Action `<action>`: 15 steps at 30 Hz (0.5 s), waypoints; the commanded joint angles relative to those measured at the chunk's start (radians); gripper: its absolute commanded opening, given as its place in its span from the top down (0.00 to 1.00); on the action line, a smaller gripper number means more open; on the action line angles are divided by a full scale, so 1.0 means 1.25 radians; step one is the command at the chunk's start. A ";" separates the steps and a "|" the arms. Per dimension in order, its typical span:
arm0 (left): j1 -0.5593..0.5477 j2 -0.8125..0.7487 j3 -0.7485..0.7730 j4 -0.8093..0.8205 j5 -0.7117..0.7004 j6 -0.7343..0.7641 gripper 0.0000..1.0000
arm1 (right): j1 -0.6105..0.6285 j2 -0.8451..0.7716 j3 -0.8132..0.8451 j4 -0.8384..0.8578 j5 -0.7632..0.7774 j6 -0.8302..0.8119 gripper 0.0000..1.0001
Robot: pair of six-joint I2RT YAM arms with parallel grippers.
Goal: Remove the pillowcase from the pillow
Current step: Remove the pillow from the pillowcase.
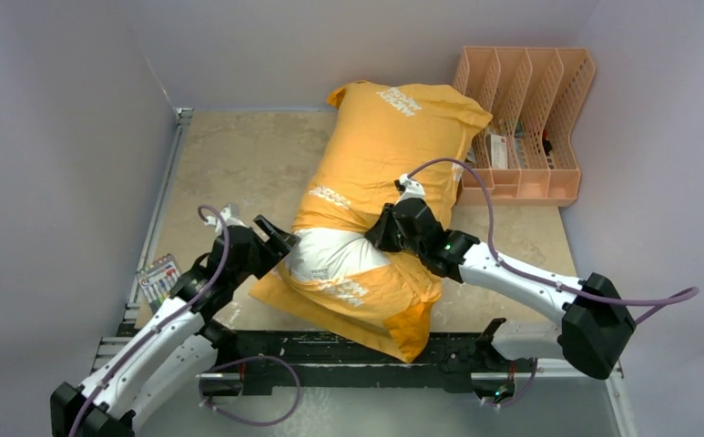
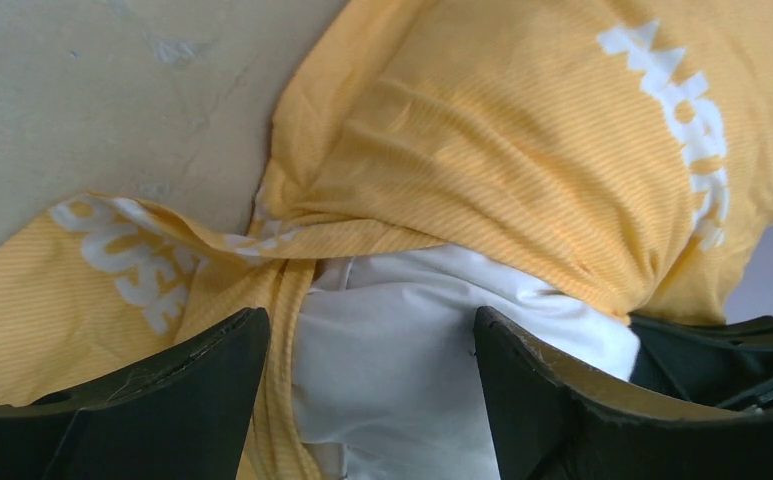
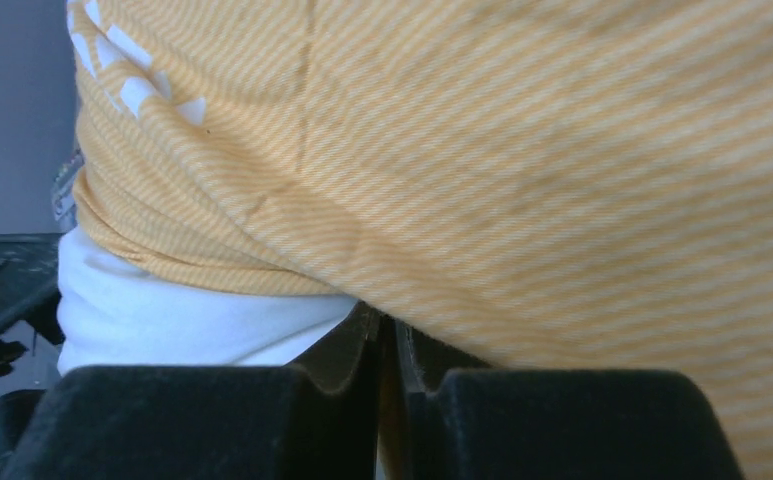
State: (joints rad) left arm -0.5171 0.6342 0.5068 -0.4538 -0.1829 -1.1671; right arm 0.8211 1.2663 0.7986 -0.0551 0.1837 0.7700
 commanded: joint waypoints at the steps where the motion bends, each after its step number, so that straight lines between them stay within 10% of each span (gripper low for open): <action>1: 0.010 0.049 -0.044 0.124 0.141 -0.004 0.25 | -0.025 0.067 -0.091 -0.205 -0.016 0.045 0.89; 10: 0.012 -0.117 -0.268 0.208 0.219 -0.166 0.33 | -0.046 0.074 -0.056 -0.197 -0.032 -0.003 0.86; 15: 0.012 -0.178 -0.214 -0.005 0.130 -0.097 0.24 | -0.047 0.084 0.001 -0.207 -0.040 -0.036 0.85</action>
State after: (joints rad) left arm -0.4976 0.4660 0.1925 -0.2432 -0.0082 -1.3243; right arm 0.7822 1.3025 0.8185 -0.0185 0.0929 0.8093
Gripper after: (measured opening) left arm 0.714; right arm 0.144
